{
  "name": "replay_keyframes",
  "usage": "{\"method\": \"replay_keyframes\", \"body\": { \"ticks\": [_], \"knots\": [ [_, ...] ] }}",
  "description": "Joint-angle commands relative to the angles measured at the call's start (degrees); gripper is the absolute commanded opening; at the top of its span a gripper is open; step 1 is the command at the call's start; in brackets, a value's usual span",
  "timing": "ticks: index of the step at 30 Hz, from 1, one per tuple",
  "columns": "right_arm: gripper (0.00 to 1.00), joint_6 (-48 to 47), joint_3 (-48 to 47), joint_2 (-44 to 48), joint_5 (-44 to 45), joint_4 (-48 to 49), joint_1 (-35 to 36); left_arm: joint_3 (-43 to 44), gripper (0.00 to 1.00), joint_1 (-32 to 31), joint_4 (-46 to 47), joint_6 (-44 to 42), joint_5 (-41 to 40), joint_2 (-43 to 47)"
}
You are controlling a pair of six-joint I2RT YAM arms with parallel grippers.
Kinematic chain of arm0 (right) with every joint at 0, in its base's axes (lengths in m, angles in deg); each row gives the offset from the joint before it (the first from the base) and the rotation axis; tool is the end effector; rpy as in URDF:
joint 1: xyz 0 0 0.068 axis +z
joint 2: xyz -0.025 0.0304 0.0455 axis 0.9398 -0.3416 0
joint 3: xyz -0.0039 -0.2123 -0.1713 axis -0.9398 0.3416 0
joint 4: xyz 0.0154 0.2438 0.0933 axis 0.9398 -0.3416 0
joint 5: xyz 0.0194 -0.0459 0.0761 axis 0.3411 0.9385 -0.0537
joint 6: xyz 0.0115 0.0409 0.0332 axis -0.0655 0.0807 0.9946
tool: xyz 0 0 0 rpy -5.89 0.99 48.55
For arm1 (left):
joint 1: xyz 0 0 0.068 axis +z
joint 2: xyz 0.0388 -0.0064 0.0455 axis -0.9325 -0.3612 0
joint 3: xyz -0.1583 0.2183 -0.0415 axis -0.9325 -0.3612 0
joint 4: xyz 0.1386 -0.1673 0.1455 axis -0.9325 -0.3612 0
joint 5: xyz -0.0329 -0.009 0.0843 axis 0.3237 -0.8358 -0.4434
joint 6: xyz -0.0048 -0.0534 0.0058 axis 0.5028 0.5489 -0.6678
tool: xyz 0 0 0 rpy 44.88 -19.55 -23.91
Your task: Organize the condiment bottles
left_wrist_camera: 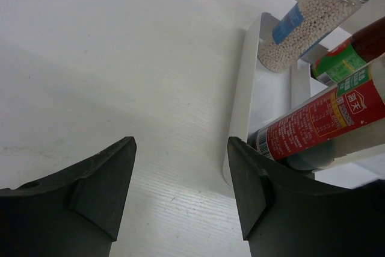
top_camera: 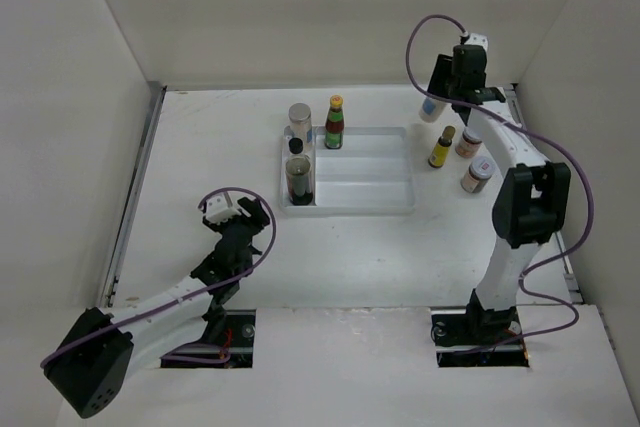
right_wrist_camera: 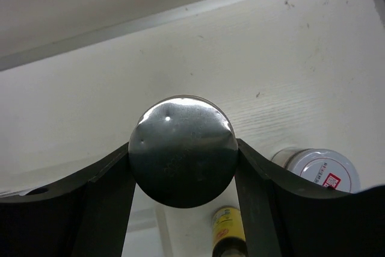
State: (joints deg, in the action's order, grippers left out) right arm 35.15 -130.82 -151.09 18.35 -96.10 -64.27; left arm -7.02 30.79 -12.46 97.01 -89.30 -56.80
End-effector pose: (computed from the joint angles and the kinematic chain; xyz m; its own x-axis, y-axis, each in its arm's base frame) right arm 0.4584 0.0379 0.3135 -0.4518 0.1843 -0.8728 0.2128 0.9724 0.0952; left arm 0.1419 -0.0778 0.1668 -0.0598 -0.4300 -0.9008 -0.2198 0.8860 -0.4084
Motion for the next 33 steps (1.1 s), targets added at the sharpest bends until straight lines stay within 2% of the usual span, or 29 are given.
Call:
{"method": "replay_keyframes", "body": {
  "ticks": [1,5,11,17,27,30,33],
  "knots": [
    [0.56,1.79,1.34,12.26,-0.32,8.42,3.94,1.09,0.61,0.12,4.28,-2.27,-0.53,0.2],
    [0.56,2.24,6.8,13.86,-0.23,12.19,7.64,2.32,0.61,-1.11,3.49,-3.33,0.52,-0.5],
    [0.55,2.67,4.52,9.56,-0.31,12.55,10.63,1.97,0.61,-0.67,5.06,-2.62,1.32,-2.87],
    [0.53,2.24,7.24,11.13,-0.32,12.46,13.18,2.94,0.6,-6.2,9.19,-5.52,-3.24,-7.19],
    [0.53,1.01,14.36,10.7,0.82,16.15,13.71,-1.54,0.62,-1.73,8.68,-5.0,-2.63,4.23],
    [0.53,0.66,16.91,10.7,1.53,17.03,13.79,-2.94,0.67,-0.33,7.27,-3.77,-4.39,8.27],
    [0.55,-0.4,17.7,10.08,2.58,16.86,14.06,-3.48,0.76,1.78,4.12,-0.79,-5.1,10.83]
  ]
}}
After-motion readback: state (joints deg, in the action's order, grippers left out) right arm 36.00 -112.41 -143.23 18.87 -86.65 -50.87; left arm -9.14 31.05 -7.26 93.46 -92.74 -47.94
